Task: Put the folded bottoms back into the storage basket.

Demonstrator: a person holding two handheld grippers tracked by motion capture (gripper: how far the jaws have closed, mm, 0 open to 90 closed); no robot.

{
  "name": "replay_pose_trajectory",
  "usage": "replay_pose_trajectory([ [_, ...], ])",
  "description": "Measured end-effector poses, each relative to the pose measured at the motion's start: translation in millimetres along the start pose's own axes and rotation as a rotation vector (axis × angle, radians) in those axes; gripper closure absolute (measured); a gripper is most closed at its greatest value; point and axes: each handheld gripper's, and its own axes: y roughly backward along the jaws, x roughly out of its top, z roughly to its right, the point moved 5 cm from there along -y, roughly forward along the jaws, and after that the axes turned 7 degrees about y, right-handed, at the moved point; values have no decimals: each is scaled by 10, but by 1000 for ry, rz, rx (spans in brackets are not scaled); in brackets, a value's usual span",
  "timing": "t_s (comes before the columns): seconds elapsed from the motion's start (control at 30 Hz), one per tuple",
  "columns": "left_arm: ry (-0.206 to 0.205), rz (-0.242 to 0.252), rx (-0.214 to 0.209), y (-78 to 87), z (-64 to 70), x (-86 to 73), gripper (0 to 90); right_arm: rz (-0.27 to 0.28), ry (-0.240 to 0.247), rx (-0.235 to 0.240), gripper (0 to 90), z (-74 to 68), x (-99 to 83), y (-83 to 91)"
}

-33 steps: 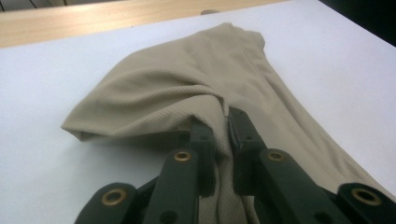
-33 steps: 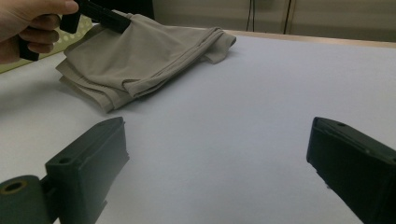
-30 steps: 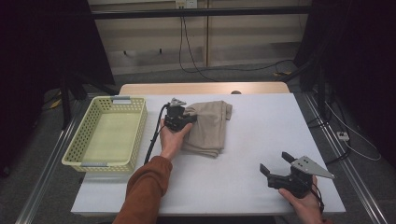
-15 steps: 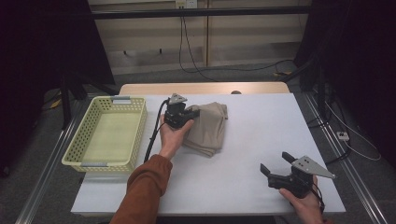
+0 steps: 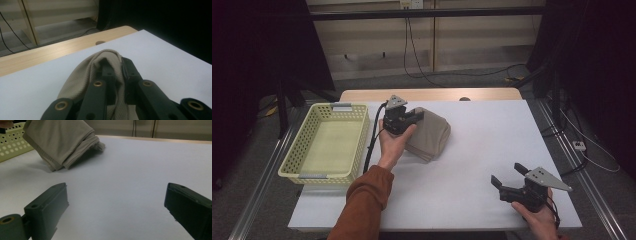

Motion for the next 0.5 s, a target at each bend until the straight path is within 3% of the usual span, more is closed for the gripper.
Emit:
replay_pose_trajectory([
  [0.1,-46,12,23,56,20,26,829,1,6,0,46,3,2,6],
  [0.5,-76,46,10,246,60,112,829,3,3,-4,45,11,9,12],
])
